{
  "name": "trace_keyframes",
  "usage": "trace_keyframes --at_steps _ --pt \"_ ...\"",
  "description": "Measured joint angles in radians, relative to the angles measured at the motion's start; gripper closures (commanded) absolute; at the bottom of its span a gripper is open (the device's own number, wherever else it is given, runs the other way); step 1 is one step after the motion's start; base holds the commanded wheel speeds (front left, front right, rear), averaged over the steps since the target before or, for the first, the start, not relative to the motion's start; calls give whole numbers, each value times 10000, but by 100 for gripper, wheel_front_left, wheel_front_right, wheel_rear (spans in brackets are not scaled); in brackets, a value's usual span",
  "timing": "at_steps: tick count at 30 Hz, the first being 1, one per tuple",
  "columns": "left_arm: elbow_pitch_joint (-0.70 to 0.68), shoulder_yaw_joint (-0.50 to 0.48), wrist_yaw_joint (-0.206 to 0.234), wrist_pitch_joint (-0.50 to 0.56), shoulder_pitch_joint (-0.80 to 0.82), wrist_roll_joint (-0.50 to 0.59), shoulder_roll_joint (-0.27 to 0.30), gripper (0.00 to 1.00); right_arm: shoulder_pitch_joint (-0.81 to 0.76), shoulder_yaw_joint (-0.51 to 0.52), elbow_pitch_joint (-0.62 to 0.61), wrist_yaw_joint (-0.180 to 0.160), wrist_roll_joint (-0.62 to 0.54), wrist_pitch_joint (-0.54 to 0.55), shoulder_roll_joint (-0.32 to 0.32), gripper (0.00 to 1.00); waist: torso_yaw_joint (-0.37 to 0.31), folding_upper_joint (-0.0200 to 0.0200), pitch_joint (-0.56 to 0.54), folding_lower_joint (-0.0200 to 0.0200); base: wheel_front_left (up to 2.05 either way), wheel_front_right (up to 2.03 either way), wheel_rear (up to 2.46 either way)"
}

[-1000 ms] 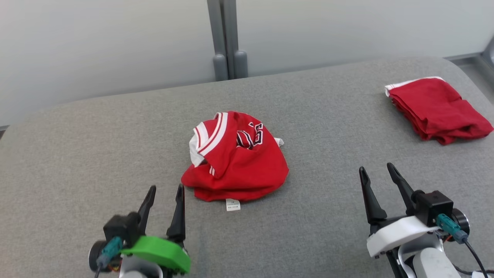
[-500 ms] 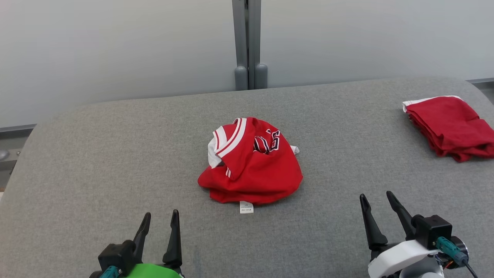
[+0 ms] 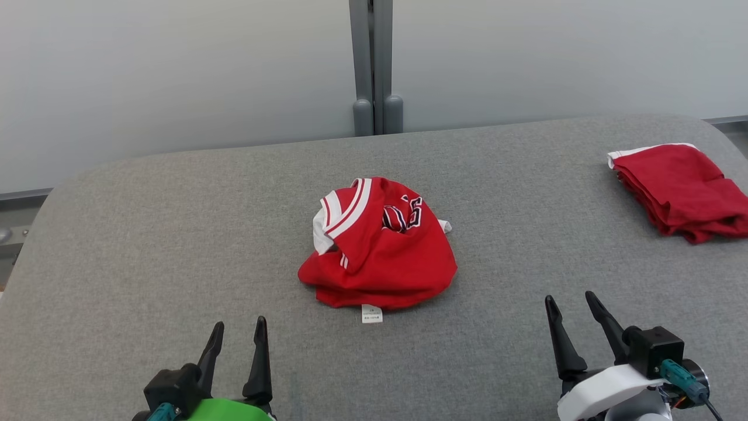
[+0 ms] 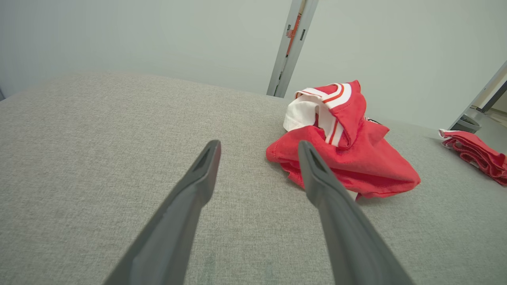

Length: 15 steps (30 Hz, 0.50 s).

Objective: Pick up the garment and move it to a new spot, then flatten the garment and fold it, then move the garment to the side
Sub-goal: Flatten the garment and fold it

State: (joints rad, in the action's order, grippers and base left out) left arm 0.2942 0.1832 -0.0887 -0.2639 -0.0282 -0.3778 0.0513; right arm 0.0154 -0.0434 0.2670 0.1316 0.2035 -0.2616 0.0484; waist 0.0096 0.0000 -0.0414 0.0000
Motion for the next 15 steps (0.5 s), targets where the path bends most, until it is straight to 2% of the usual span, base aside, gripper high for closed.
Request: trace_keyframes --at_steps 15 --pt "-125 226 6 0 192 -194 -6 0 11 -23 -21 0 -8 0 0 0 -50 0 166 0 0 0 0"
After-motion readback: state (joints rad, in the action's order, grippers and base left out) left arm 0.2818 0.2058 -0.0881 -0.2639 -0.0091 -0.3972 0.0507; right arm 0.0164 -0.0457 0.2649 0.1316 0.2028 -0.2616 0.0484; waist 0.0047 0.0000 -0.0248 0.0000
